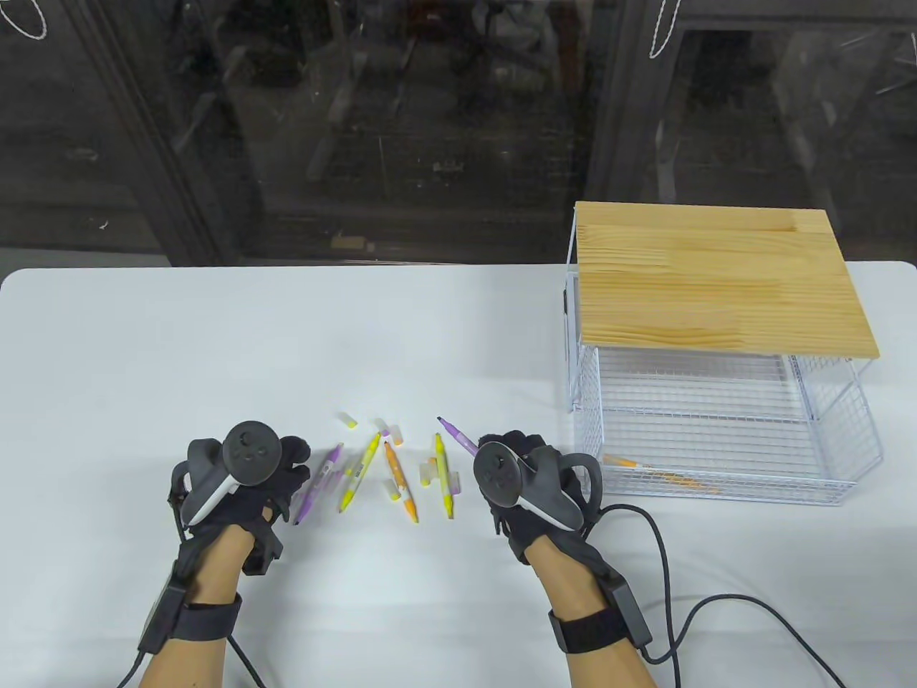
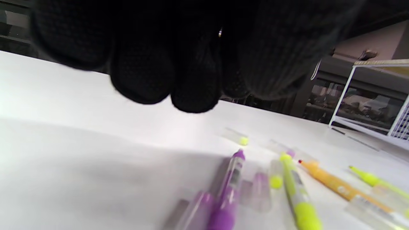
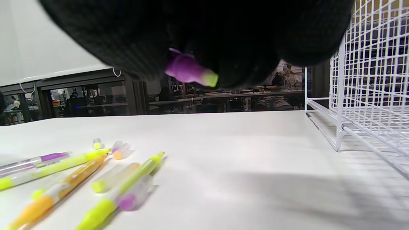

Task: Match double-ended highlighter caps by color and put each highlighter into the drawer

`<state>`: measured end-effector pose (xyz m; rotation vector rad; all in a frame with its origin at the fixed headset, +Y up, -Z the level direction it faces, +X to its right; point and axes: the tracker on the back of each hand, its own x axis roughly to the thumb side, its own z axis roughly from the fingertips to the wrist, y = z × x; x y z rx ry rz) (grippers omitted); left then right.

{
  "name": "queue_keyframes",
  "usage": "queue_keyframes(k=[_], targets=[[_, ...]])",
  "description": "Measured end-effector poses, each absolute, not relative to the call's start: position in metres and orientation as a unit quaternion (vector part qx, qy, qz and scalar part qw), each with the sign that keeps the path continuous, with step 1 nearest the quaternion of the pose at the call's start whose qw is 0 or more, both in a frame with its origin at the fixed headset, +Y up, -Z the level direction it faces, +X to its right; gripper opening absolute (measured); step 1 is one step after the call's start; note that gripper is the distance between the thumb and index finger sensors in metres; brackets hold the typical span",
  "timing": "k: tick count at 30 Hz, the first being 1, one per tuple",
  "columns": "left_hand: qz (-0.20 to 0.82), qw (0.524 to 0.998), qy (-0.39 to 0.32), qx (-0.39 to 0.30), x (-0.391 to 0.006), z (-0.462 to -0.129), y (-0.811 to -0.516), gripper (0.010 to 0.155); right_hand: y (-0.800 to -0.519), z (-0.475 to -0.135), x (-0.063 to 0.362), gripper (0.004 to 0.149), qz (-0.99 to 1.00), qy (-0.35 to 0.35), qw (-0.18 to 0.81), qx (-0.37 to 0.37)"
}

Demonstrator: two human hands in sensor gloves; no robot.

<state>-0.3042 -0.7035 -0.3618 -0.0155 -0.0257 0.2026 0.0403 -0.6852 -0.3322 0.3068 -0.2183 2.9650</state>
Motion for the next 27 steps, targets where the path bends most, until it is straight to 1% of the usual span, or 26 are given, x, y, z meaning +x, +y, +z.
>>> queue_keyframes(k=[9,16,24,27], targets=[[0.042,0.997,0.009,-0.063,-0.302,-0.371,-0.724,0.045,-0.686,-0.332,0.040,0.050,0.989,-0.067,0.077,0.108],[0.009,0.994,0.027,-0.102,-0.300,-0.376,-0.736,0.046,-0.687,-0.332,0.040,0.050,0.990,-0.057,0.074,0.110],[0.005,0.992,0.043,-0.121,-0.299,-0.375,-0.737,0.045,-0.688,-0.332,0.040,0.050,0.990,-0.053,0.070,0.110],[0.001,0.992,0.048,-0.117,-0.300,-0.375,-0.736,0.045,-0.688,-0.332,0.039,0.050,0.990,-0.052,0.069,0.109]])
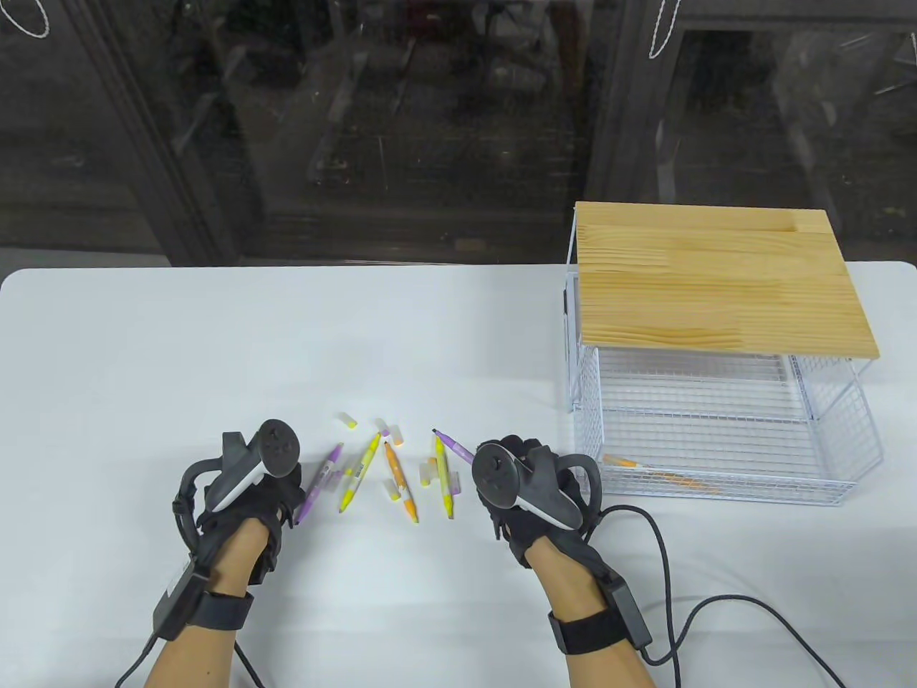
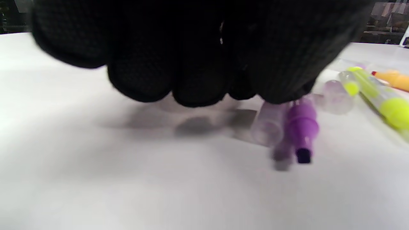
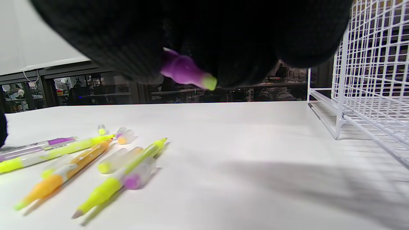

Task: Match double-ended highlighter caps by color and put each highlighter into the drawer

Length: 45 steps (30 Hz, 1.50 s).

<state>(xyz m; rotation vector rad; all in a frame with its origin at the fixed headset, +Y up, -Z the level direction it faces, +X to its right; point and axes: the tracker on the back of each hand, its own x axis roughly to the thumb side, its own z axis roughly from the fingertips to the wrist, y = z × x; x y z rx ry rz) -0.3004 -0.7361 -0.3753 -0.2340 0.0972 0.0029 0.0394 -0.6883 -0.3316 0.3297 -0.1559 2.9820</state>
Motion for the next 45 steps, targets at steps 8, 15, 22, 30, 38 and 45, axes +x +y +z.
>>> queue_keyframes(k=[8,15,22,30,38,45], targets=[[-0.006,0.989,0.060,-0.137,-0.300,-0.375,-0.738,0.047,-0.689,-0.332,0.040,0.049,0.991,-0.050,0.068,0.109],[0.001,0.990,0.070,-0.125,-0.305,-0.378,-0.742,0.046,-0.689,-0.332,0.039,0.049,0.990,-0.052,0.069,0.109],[-0.021,0.991,0.062,-0.113,-0.301,-0.379,-0.744,0.046,-0.690,-0.332,0.040,0.050,0.991,-0.053,0.064,0.107],[0.011,0.996,0.054,-0.076,-0.302,-0.376,-0.734,0.045,-0.691,-0.333,0.040,0.050,0.991,-0.051,0.061,0.106],[0.072,0.996,0.041,-0.015,-0.304,-0.369,-0.715,0.047,-0.691,-0.333,0.040,0.049,0.991,-0.050,0.059,0.106],[0.099,0.995,0.011,0.031,-0.299,-0.363,-0.703,0.062,-0.692,-0.333,0.040,0.050,0.992,-0.049,0.056,0.105]])
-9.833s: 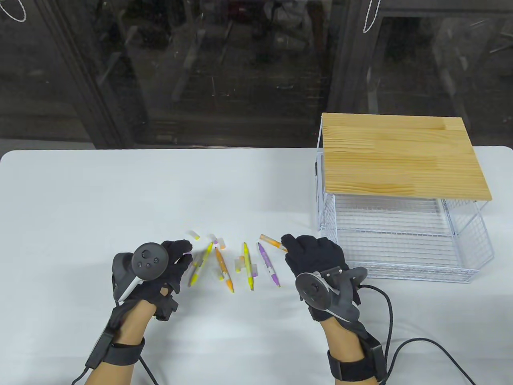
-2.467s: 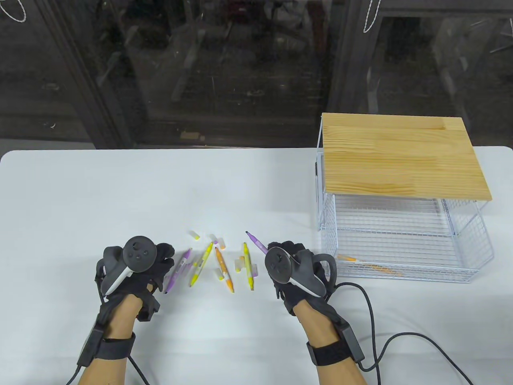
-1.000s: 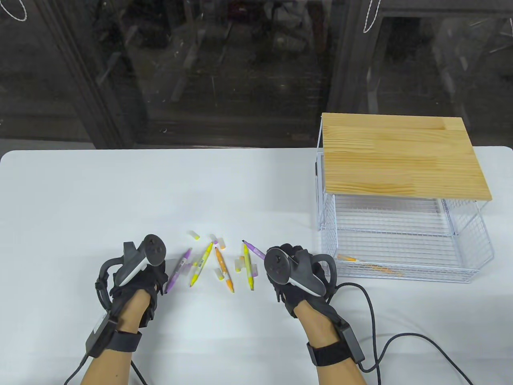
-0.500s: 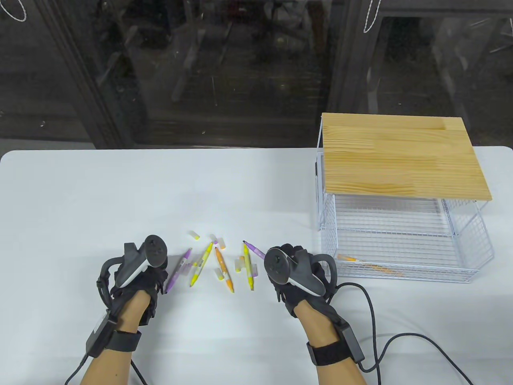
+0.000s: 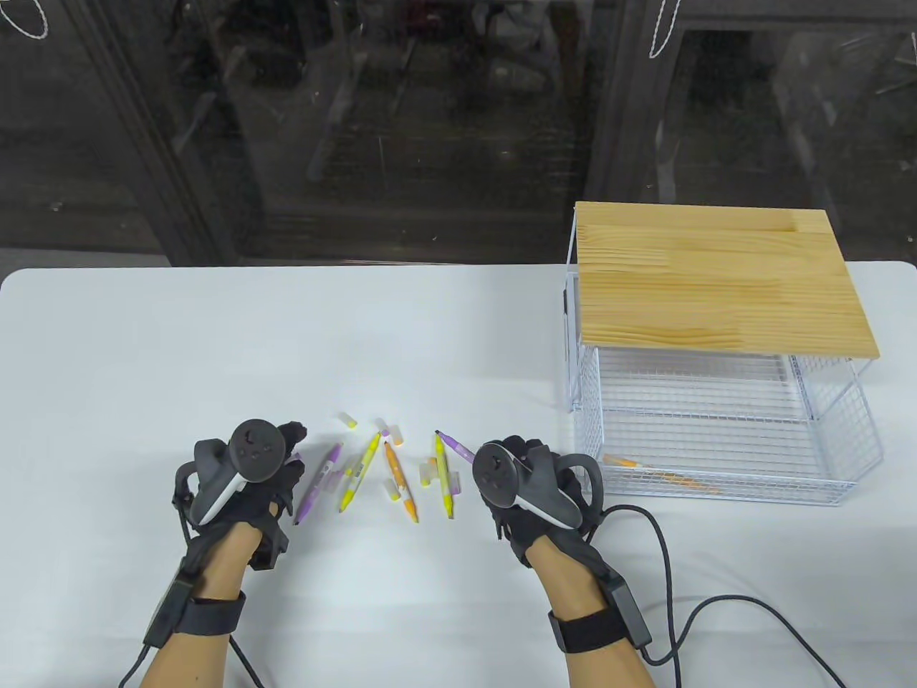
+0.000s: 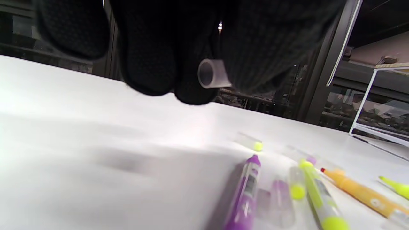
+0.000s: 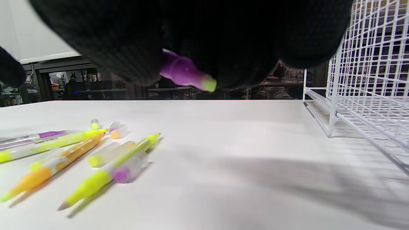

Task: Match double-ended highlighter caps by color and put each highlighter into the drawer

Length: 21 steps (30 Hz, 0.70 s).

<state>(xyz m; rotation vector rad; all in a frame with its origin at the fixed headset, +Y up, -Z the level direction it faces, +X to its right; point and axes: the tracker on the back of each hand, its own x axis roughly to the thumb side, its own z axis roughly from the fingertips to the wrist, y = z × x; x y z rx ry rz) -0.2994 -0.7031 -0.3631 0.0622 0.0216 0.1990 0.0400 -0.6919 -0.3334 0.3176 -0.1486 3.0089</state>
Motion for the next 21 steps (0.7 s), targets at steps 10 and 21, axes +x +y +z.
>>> queue_keyframes(k=[10,21], targets=[[0.192,0.979,-0.036,0.056,-0.296,-0.358,-0.693,0.049,-0.693,-0.334,0.040,0.049,0.992,-0.050,0.056,0.106],[0.210,0.969,-0.082,0.104,-0.289,-0.351,-0.684,0.043,-0.693,-0.333,0.038,0.049,0.991,-0.053,0.058,0.110]])
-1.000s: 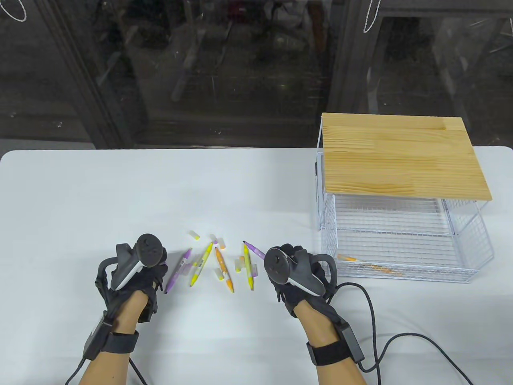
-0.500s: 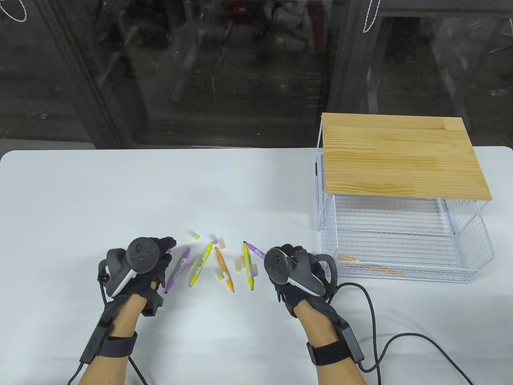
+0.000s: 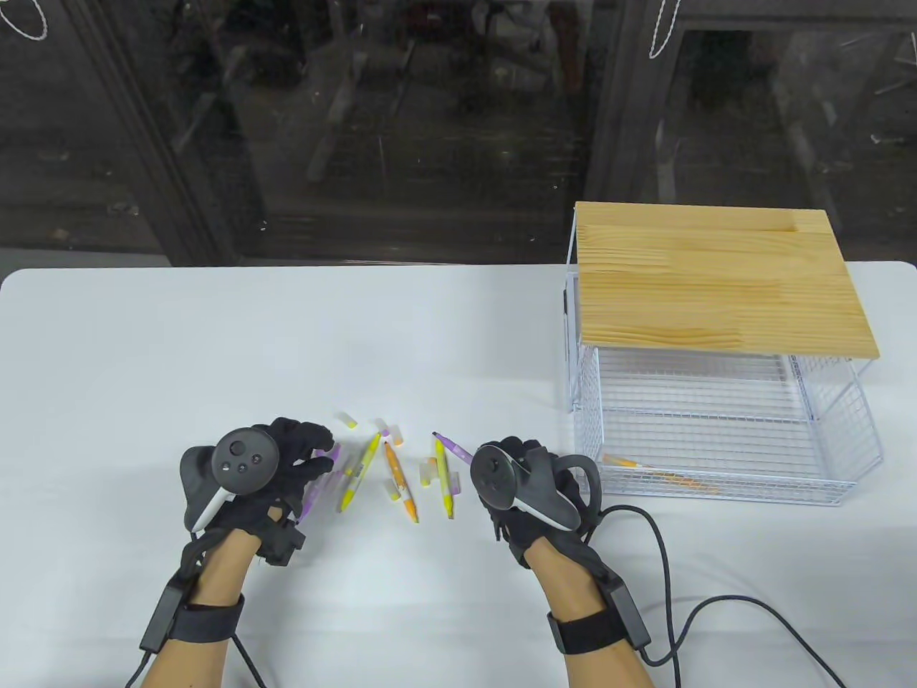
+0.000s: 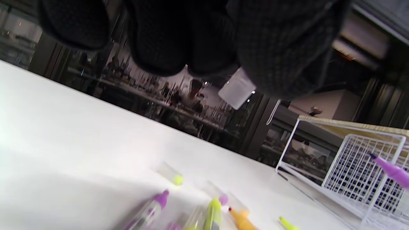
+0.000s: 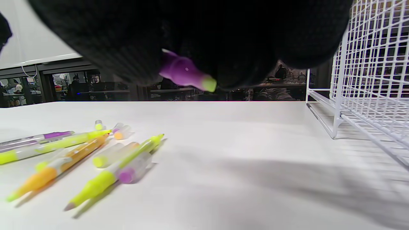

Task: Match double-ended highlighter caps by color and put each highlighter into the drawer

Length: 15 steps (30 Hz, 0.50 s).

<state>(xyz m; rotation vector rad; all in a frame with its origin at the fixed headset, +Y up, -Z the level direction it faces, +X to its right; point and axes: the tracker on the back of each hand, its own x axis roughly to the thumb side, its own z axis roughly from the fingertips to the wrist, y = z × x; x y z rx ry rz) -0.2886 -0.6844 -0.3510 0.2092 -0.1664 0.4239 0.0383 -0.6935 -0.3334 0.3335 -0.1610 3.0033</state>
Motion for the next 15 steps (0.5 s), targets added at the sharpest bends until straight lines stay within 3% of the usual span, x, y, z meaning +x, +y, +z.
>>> queue_keyframes(k=[6,9,15], targets=[[0.273,0.954,-0.086,0.090,-0.288,-0.351,-0.687,0.044,-0.694,-0.333,0.037,0.049,0.990,-0.055,0.060,0.114],[0.331,0.939,-0.085,0.049,-0.286,-0.354,-0.695,0.042,-0.694,-0.332,0.035,0.049,0.989,-0.062,0.062,0.118],[0.496,0.867,-0.052,-0.018,-0.281,-0.358,-0.717,0.042,-0.690,-0.328,0.032,0.047,0.985,-0.095,0.067,0.129]])
